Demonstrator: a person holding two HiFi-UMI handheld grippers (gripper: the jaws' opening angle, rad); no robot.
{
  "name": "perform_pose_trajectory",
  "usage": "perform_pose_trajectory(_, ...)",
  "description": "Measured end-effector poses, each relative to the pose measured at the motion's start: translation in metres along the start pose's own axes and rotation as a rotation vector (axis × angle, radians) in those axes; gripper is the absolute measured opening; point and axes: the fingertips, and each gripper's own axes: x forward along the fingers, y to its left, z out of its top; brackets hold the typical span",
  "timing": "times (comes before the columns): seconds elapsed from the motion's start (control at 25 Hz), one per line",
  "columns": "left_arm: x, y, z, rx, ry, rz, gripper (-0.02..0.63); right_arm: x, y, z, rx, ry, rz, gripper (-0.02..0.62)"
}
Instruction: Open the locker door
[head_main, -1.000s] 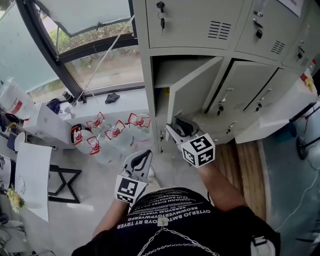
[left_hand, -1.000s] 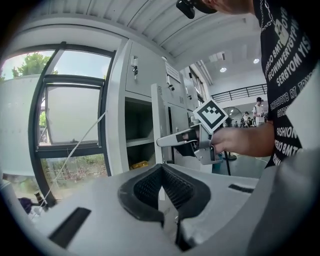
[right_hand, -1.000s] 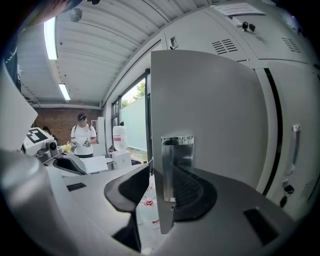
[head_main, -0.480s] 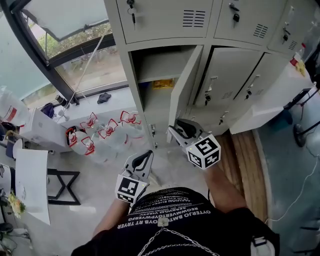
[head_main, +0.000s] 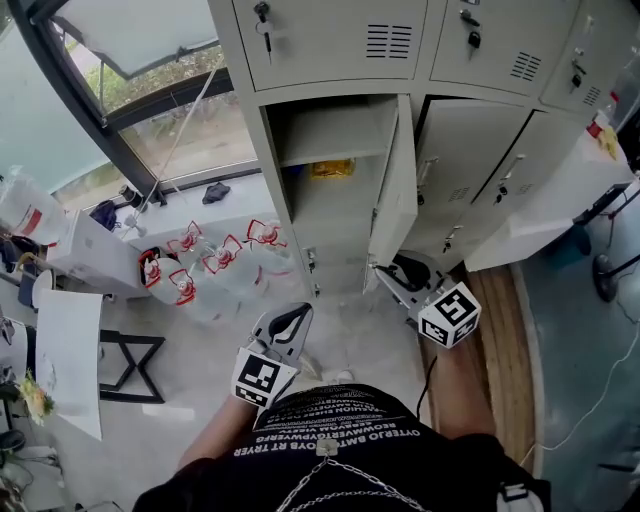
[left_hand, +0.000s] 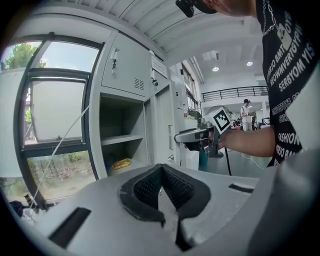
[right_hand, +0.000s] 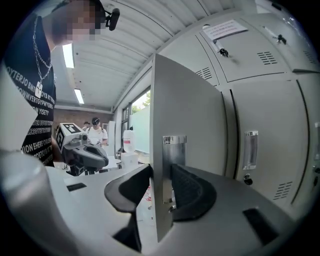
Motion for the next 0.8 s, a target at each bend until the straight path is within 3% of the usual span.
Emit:
perform_pose_trajectory(0.16,-0.008,0.014,-0.001,-0.006,0.007,0.019,-0.006,-0.012,-0.01,-0.002,0.021,0.016,-0.053,0.14)
perform_pose_trajectory(0.48,-0.027,0.049,-0.006,-0.024,-0.001,0.021,-0.006,-0.02,-0.025,-0.01,0.11,0.068,-0.296,0.209)
perform_pose_trajectory(0.6,-0.045,0.056,0.002,-0.006,-0.022,0.014,-0.006,-0.023,-0.017,-0.014,0.127,0.098,-0.375,0.187)
perform_pose_trajectory(0.8,-0.09,0.079,0.006,-0.01,-0.046,0.044,-0.006,-0.027,0.021,-0.017,0.149,0.102,-0.42,0.173)
